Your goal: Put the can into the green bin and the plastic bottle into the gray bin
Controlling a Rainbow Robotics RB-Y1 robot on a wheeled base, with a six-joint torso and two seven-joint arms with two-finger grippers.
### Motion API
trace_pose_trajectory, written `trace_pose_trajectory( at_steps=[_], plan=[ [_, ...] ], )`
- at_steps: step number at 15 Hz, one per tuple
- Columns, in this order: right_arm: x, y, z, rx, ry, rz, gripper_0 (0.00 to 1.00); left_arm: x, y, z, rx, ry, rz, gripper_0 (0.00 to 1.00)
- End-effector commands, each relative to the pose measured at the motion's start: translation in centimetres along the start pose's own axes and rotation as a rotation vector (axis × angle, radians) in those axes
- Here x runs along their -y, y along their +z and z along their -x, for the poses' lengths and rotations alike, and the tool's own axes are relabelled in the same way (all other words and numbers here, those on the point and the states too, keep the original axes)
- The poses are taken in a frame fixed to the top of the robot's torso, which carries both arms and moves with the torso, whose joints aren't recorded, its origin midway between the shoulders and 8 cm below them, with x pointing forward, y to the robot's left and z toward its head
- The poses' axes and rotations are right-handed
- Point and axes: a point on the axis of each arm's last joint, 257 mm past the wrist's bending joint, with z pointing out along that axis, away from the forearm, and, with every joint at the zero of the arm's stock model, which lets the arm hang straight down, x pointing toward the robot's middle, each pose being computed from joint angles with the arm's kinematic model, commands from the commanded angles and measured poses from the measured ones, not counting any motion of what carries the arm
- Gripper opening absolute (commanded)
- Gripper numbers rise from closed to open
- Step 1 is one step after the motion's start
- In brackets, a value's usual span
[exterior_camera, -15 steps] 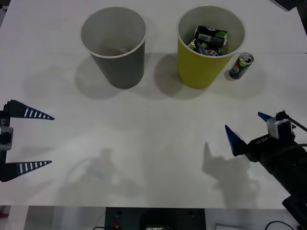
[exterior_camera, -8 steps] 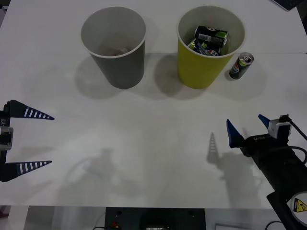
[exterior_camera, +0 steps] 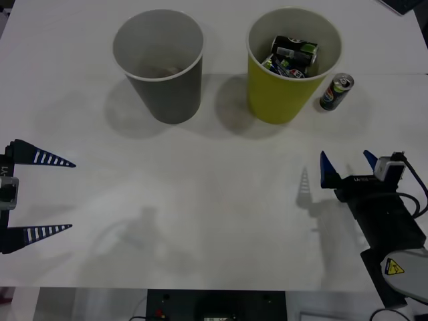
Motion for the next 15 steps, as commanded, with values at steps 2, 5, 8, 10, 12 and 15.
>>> trace_pose_trajectory(
  at_steps=[2, 5, 8, 10, 12, 15],
  plan=[
    [0.7, 1.9, 0.7, 0.043, -0.005, -0.030, 1.00, 0.0, 0.0, 0.0, 0.000, 0.000, 0.000, 1.00],
    [1.3, 3.7, 1.3, 0.075, -0.004, -0.058, 1.00, 0.0, 0.0, 0.0, 0.000, 0.000, 0.000, 1.00],
    [2.0, 5.8, 1.7, 0.104, -0.009, -0.097, 1.00, 0.0, 0.0, 0.0, 0.000, 0.000, 0.000, 1.00],
    [2.1, 7.5, 1.9, 0.114, -0.009, -0.115, 1.00, 0.0, 0.0, 0.0, 0.000, 0.000, 0.000, 1.00],
    [2.3, 8.7, 2.5, 0.125, -0.006, -0.131, 1.00, 0.0, 0.0, 0.0, 0.000, 0.000, 0.000, 1.00],
    [2.1, 10.1, 2.8, 0.132, -0.001, -0.146, 1.00, 0.0, 0.0, 0.0, 0.000, 0.000, 0.000, 1.00]
  ],
)
